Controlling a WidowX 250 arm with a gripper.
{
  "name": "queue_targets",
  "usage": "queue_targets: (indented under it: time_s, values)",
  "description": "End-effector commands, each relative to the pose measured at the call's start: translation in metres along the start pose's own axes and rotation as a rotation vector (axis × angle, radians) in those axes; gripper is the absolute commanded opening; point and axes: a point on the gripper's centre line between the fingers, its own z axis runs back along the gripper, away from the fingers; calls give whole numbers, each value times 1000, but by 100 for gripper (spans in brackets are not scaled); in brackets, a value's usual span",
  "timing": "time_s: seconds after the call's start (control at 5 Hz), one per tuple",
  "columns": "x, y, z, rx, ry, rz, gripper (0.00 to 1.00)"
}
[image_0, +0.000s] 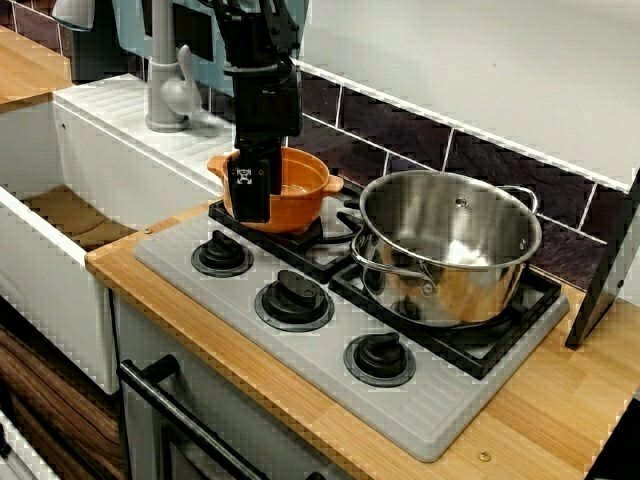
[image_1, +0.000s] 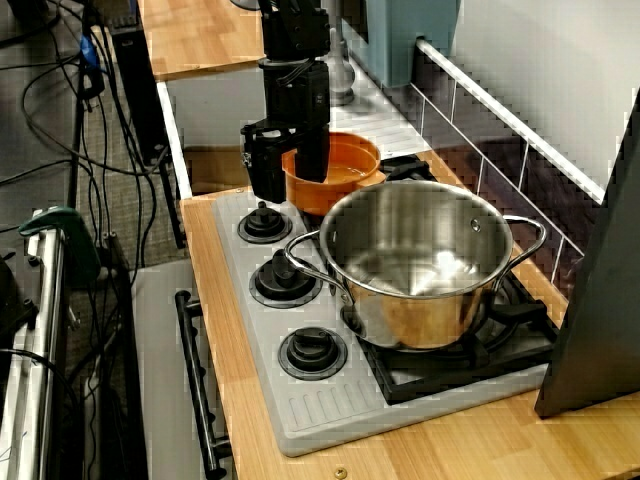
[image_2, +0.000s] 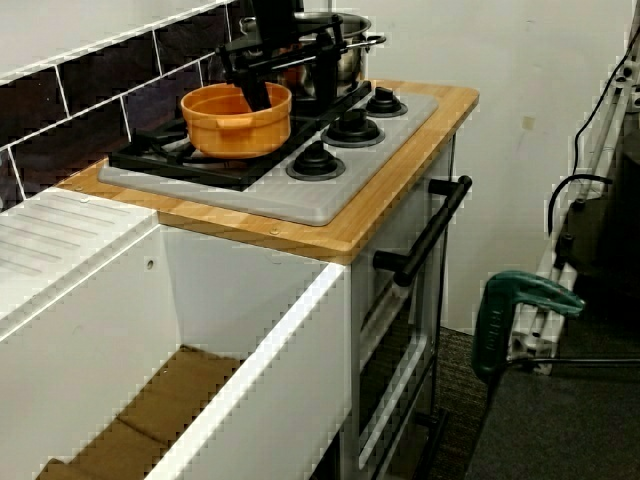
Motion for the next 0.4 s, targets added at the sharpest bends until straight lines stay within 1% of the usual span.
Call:
queue_targets:
  time_s: [0.0, 0.2]
  values:
    - [-16, -2, 26, -7, -48, 23, 100]
    - [-15, 2, 22, 15, -24, 47, 100]
